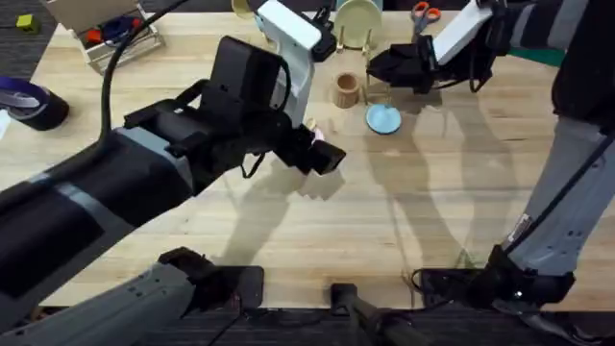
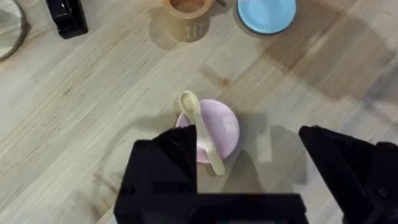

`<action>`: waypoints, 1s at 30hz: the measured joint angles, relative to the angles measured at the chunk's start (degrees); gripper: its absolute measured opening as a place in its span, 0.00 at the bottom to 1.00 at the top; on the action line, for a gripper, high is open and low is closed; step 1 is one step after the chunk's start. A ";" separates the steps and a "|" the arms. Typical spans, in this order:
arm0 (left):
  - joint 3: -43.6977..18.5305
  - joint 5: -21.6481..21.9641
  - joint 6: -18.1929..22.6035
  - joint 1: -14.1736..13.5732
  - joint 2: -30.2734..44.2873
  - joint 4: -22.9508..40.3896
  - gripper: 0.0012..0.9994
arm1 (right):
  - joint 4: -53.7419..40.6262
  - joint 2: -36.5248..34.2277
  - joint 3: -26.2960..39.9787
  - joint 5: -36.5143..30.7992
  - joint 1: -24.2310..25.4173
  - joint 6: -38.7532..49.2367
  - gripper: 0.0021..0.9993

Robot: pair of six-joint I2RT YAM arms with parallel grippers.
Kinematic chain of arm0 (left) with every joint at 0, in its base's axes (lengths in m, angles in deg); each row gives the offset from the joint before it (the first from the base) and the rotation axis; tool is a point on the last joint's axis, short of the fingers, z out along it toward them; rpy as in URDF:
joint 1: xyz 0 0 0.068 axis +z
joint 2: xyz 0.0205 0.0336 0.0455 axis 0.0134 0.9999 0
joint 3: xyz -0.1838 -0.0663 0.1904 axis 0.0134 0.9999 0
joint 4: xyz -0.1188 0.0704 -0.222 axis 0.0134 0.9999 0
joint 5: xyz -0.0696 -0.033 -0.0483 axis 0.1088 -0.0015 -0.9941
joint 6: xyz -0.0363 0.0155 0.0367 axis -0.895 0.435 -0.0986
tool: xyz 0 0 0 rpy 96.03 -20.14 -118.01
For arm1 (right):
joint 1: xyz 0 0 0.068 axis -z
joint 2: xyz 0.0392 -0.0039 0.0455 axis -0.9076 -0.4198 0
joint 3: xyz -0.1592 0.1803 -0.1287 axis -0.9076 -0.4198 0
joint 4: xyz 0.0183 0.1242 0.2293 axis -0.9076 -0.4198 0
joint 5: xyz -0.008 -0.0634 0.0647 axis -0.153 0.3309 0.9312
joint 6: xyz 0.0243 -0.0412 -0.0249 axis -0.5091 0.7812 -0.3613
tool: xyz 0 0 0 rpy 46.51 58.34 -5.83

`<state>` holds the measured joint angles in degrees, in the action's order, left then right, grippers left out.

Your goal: Pick up a utensil and set it on the pink plate, then put the other utensil in the container.

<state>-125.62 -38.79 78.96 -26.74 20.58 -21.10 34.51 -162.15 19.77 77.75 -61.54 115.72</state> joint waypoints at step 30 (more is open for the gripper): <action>0.00 0.00 0.00 0.00 0.00 0.00 0.99 | 2.40 -4.48 -0.04 0.19 0.00 -0.99 0.03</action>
<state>-125.62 -38.79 78.96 -26.74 20.58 -21.10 36.91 -166.63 19.72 77.94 -61.54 114.73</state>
